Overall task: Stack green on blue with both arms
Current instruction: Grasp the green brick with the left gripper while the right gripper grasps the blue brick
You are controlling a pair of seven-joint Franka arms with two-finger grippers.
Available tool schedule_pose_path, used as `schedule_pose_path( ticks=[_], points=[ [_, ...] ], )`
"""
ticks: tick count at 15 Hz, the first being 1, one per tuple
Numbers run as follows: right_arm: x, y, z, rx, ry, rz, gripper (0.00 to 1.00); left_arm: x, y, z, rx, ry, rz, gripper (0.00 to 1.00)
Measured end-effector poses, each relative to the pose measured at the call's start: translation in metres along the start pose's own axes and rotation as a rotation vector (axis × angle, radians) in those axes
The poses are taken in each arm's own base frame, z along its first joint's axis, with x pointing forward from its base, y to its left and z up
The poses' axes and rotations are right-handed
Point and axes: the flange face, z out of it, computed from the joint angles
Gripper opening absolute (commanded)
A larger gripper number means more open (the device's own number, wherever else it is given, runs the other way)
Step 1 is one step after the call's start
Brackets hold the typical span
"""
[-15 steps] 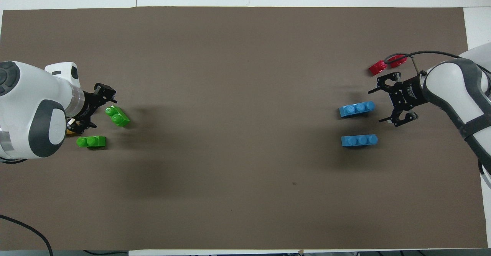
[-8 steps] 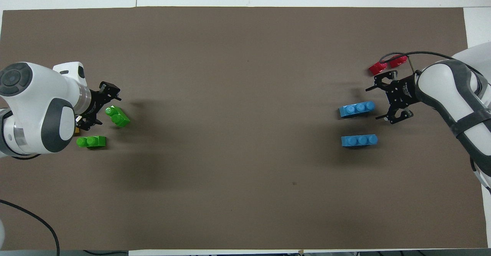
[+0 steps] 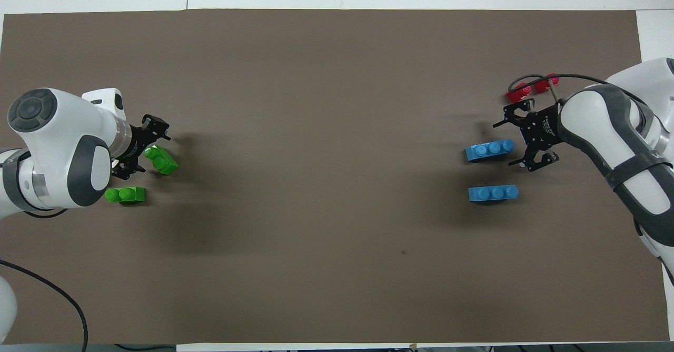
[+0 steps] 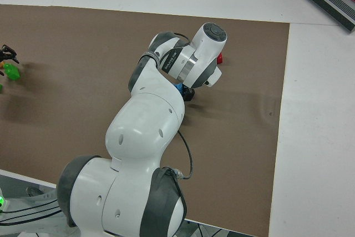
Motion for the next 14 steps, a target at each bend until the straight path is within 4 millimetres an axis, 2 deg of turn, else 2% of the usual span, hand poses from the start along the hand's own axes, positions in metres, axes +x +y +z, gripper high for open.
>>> schedule_pose_path(
  ticks=[1,3,4,5,9,11,13,14],
  points=[
    [0.001,0.001,0.002,0.003,0.004,-0.001,0.75,0.000,0.000,0.001,-0.002,0.001,0.000,0.00],
    [0.002,0.002,0.004,0.003,0.005,-0.001,0.26,0.000,0.001,0.001,-0.006,0.004,0.001,0.00],
    [0.002,0.002,0.005,0.002,0.005,-0.001,0.07,0.000,0.001,0.001,-0.007,0.005,0.001,0.00],
    [0.001,0.002,0.005,-0.001,0.003,-0.002,0.00,0.000,0.001,0.001,-0.007,0.005,0.001,0.00],
    [-0.002,0.003,0.007,-0.014,-0.009,-0.054,0.00,0.001,0.002,-0.001,-0.011,0.008,0.001,0.00],
    [-0.001,0.003,0.006,-0.013,-0.009,-0.098,0.00,0.003,0.005,-0.009,-0.018,0.014,0.001,0.00],
    [0.000,0.004,0.005,-0.009,-0.005,-0.112,0.00,0.007,0.010,-0.033,-0.008,0.008,0.001,0.00],
    [0.000,0.004,0.005,-0.007,-0.004,-0.114,0.00,0.007,0.013,-0.053,0.000,0.003,-0.004,0.00]
  ],
)
